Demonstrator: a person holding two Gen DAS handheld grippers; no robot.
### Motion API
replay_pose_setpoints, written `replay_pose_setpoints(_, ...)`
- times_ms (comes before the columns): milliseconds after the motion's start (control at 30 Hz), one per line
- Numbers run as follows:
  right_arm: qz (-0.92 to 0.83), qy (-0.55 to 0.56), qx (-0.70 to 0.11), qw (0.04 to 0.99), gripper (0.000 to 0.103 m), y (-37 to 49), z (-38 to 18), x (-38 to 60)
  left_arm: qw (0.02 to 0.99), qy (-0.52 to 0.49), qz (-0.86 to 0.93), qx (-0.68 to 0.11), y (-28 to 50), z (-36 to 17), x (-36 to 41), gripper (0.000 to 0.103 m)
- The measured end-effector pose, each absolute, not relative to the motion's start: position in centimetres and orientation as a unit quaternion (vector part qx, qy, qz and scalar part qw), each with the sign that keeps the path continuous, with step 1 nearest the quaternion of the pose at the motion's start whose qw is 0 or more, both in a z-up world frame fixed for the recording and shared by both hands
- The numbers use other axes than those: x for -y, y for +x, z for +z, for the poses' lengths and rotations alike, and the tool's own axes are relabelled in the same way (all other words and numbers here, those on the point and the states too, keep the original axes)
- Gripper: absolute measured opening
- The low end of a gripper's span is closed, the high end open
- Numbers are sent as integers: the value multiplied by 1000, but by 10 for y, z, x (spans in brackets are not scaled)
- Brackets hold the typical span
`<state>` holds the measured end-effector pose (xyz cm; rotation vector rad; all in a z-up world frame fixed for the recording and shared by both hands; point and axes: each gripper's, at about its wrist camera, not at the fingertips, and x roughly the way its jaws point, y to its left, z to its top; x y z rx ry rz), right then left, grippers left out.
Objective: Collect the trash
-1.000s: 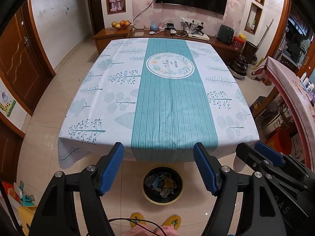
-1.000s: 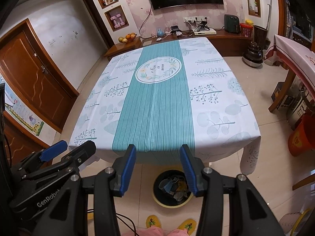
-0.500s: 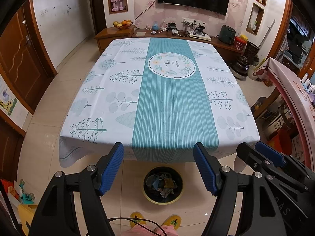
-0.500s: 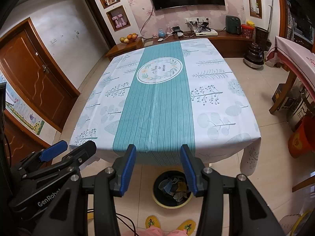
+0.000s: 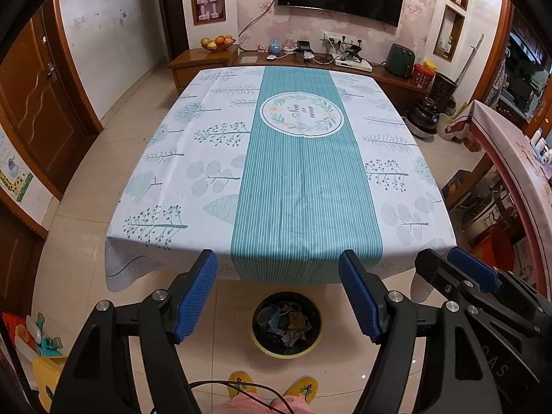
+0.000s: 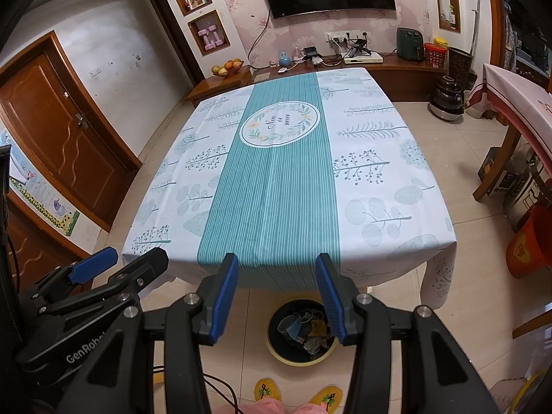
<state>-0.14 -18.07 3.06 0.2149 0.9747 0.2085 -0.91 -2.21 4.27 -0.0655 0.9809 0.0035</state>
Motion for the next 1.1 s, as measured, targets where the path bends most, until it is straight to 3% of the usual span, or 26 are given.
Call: replay_pose_setpoints(1100,99,104,-466,873,47,-1,30,180,881,-28,1,-472,-11,42,12,71)
